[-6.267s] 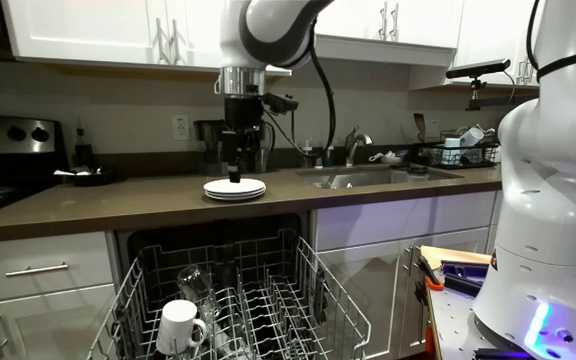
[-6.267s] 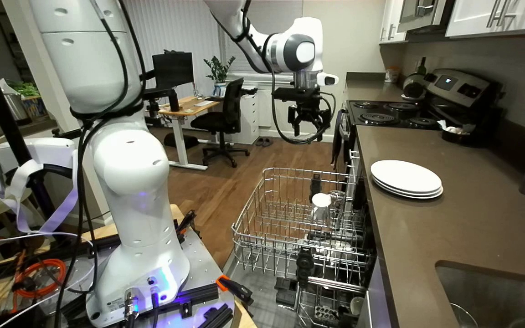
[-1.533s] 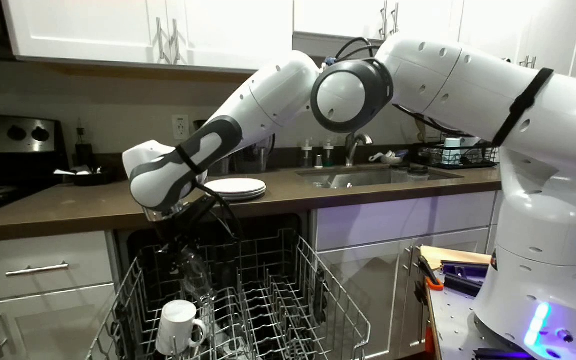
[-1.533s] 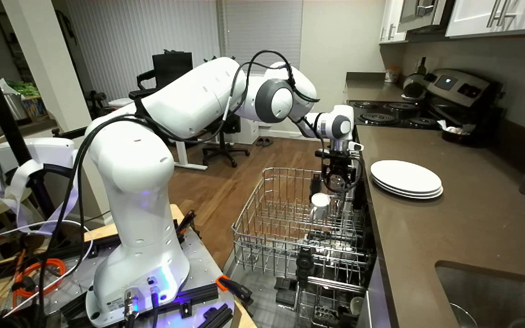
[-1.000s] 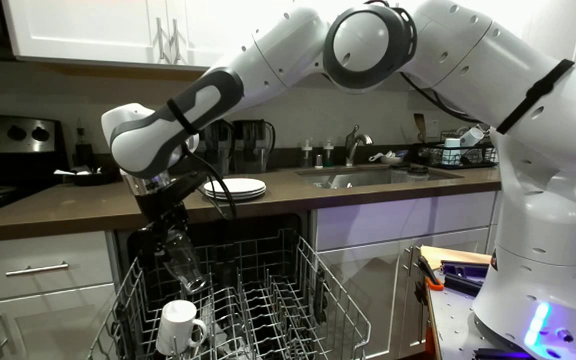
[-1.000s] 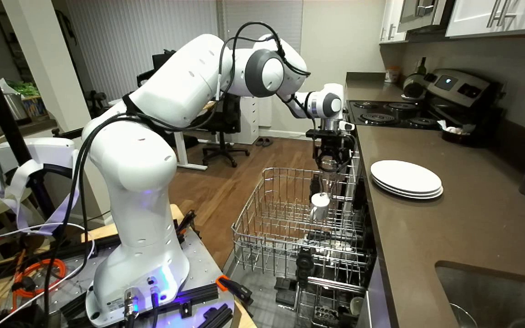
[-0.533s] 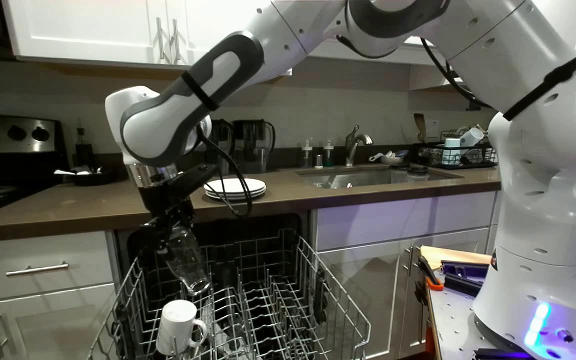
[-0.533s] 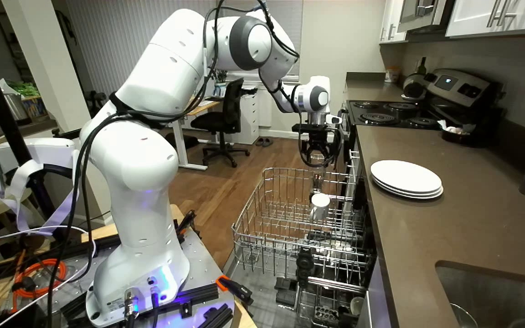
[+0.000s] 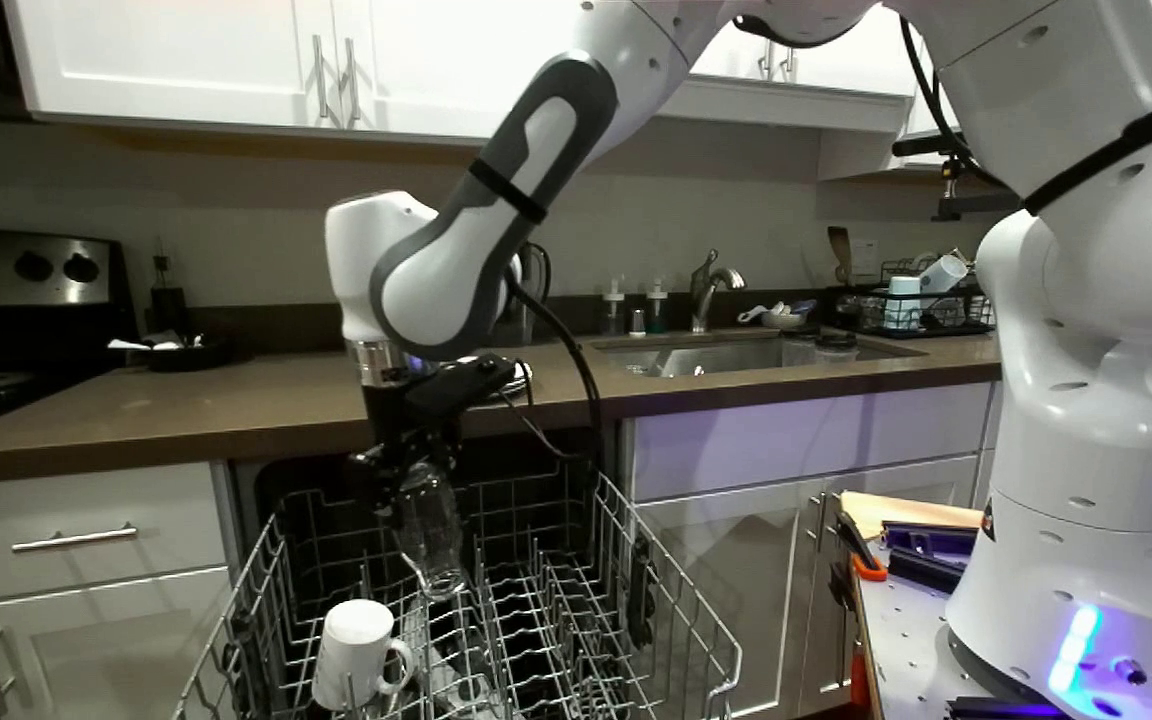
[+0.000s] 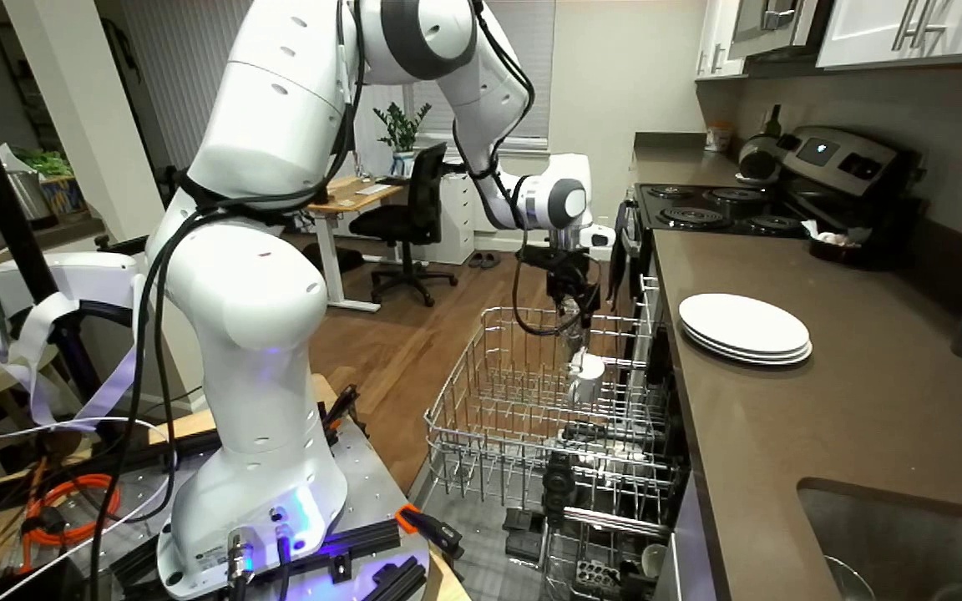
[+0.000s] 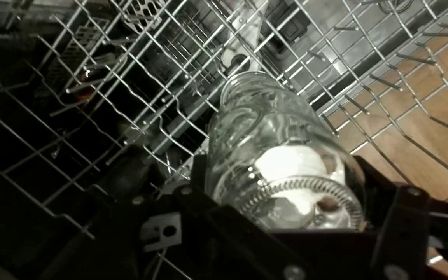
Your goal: Pick up the glass bottle and place it on the right side of the dish washer machine
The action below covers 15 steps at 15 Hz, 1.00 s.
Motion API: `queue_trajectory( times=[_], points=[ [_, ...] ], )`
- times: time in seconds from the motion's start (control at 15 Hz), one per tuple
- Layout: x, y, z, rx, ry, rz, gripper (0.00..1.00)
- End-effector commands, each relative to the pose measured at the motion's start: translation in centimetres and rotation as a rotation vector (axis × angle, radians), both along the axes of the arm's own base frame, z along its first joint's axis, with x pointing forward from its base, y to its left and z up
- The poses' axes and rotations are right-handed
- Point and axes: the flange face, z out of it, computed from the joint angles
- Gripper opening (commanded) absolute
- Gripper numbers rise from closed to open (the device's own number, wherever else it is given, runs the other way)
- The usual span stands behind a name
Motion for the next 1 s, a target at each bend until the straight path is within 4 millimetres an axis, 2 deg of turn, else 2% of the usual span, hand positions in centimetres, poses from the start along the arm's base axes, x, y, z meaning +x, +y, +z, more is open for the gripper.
queue_trajectory(
  times=[0.0, 0.2, 0.47, 0.67, 0.93],
  points=[
    [-5.7, -3.2, 0.0, 0.02, -0.055, -0.156, 0.61],
    [-10.2, -5.7, -0.9, 0.042, -0.097, -0.238, 0.61],
    [-13.7, -9.6, -1.2, 0.042, -0.136, -0.328, 0.61],
    [-13.3, -12.1, -0.3, 0.036, -0.195, -0.359, 0.61],
    [-10.8, -14.0, 1.0, 0.018, -0.232, -0.359, 0.61]
  ],
)
